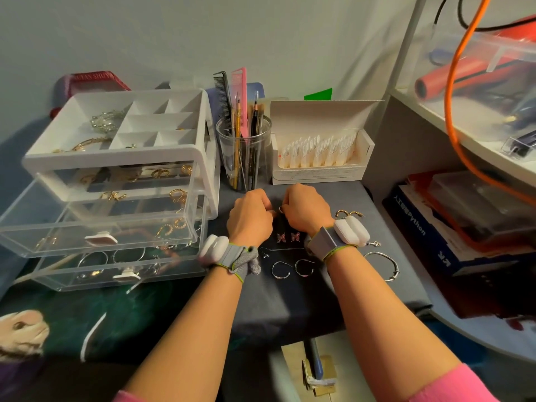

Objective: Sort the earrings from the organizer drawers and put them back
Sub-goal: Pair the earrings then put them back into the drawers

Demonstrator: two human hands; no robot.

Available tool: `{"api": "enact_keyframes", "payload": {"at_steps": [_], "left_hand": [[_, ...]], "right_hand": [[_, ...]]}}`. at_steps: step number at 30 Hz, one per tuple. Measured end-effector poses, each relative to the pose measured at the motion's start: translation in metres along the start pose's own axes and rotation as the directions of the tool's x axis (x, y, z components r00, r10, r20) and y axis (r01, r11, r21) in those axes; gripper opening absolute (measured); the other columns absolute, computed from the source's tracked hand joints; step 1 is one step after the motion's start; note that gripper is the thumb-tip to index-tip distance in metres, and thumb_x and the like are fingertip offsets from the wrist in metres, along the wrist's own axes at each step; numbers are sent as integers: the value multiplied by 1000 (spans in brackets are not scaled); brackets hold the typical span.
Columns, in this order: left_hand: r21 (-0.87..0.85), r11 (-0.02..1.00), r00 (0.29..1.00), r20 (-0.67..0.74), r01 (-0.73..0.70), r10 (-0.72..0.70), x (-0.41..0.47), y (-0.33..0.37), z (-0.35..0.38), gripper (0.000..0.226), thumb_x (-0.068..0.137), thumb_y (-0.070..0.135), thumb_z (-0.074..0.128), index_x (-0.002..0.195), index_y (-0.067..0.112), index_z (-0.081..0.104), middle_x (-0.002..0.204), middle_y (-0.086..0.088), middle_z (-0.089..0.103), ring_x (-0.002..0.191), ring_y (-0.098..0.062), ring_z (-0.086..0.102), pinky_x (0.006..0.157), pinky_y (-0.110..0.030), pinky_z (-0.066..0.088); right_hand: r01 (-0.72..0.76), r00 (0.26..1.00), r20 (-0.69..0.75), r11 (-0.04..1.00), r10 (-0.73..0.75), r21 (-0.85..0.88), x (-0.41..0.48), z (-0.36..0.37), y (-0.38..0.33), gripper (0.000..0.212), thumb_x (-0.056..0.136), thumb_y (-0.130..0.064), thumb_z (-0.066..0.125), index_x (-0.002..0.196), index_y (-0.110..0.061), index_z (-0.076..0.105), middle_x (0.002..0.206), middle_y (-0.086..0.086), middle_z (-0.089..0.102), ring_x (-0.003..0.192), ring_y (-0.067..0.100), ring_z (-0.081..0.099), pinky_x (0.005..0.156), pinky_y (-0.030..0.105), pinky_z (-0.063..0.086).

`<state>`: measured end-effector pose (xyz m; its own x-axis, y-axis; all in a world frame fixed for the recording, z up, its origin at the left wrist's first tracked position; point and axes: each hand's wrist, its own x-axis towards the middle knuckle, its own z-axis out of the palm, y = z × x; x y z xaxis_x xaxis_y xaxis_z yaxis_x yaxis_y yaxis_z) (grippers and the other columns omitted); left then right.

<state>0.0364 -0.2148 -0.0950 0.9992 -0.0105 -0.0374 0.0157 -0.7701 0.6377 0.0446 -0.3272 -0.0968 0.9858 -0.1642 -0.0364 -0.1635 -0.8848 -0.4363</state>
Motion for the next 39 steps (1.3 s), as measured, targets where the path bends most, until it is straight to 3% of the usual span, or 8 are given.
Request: {"api": "enact_keyframes", "payload": {"at_steps": [13,20,23,27,31,35,39], "left_hand": [[24,999,1000,2,28,-28,-10,4,-3,10,91,22,63,101,22,64,116,-11,61,103,-34,60,82,-40,49],[-50,998,998,-29,48,-49,-10,7,-3,7,91,21,61,95,23,66,112,-9,63,100,-32,61,85,-41,52],[-153,988,995,-92,35,-50,-13,12,-3,11,92,16,58,87,22,66,102,-5,66,94,-29,62,79,-38,52],[-255,967,989,-140,4,-41,-17,22,-7,18,91,16,61,74,23,59,85,0,67,87,-24,64,76,-39,55],[-296,955,987,-161,-28,-21,-23,28,-10,21,89,17,64,71,24,57,84,-3,68,84,-25,67,77,-43,57],[-312,948,984,-179,-59,3,-34,32,-16,20,89,16,65,70,22,58,82,-3,70,83,-27,68,76,-42,58],[-326,941,979,-200,-91,25,-45,37,-26,16,87,15,63,72,20,61,79,-2,69,79,-28,68,75,-43,58]], "right_hand": [[34,998,46,998,-32,-48,2,-3,-5,27,85,-12,61,111,-7,65,114,17,65,102,37,62,75,37,47],[44,998,32,998,-45,33,-4,-8,0,24,89,-14,54,108,-2,62,113,19,64,102,37,60,81,41,51],[41,999,-24,992,-38,116,-9,-13,3,20,89,-13,53,104,-3,61,111,19,63,102,37,59,84,42,51],[36,996,-93,950,-8,310,-19,-26,9,11,87,-8,57,93,-7,67,94,13,67,88,26,60,75,33,49],[41,993,-116,891,14,452,-29,-36,12,11,84,-5,60,78,-13,65,76,8,66,78,22,62,68,30,49],[46,989,-138,814,43,579,-43,-46,12,11,85,-4,60,77,-11,64,62,0,60,59,16,56,45,21,40],[73,984,-167,722,59,688,-60,-55,9,15,86,-4,61,74,-13,62,62,2,60,57,13,55,47,19,38]]}}
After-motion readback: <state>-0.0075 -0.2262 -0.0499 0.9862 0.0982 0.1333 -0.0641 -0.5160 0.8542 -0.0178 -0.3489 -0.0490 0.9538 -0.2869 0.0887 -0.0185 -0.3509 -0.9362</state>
